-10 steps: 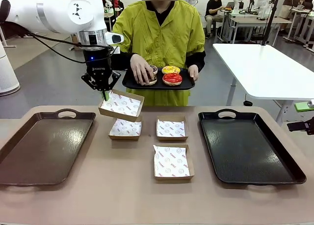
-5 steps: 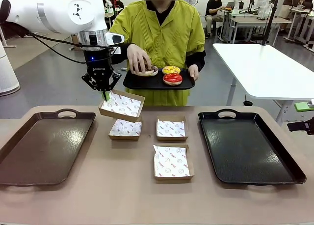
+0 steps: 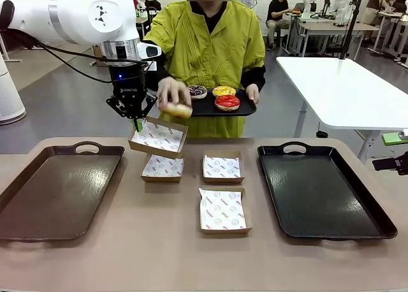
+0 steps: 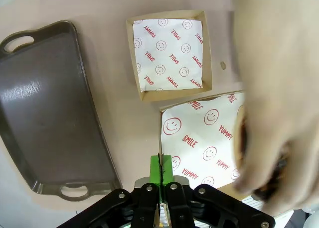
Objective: Individually package the donuts and arrange them on the tray.
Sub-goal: Place the picked Paper togo box on the Handle tray while simultaneously picking up another Paper togo box from the table with the other hand.
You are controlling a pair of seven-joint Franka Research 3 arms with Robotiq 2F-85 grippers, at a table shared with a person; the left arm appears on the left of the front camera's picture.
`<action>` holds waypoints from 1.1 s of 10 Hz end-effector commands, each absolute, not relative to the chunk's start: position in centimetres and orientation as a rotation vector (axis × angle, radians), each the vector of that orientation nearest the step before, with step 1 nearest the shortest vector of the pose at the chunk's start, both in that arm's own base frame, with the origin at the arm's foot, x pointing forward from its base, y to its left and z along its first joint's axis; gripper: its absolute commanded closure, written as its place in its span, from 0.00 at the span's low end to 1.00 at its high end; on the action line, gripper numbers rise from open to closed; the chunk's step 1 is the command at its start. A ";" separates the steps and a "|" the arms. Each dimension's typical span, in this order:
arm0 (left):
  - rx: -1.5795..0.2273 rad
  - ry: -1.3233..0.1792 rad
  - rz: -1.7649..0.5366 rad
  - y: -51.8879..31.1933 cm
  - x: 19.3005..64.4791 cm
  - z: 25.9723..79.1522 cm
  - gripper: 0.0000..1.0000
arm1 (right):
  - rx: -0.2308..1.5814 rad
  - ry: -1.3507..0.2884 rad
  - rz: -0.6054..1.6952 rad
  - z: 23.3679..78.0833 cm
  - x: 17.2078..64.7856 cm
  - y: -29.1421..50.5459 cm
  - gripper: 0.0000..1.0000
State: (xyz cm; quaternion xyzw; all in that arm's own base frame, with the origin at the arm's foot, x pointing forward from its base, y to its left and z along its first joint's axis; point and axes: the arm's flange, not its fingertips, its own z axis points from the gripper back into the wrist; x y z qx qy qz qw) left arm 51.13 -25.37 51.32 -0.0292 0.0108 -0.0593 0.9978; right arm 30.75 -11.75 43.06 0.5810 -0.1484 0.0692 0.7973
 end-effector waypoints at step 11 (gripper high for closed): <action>-0.058 0.021 -0.112 -25.3 51.0 51.4 1.00 | 1.257 -0.322 0.160 43.1 30.7 -11.7 0.00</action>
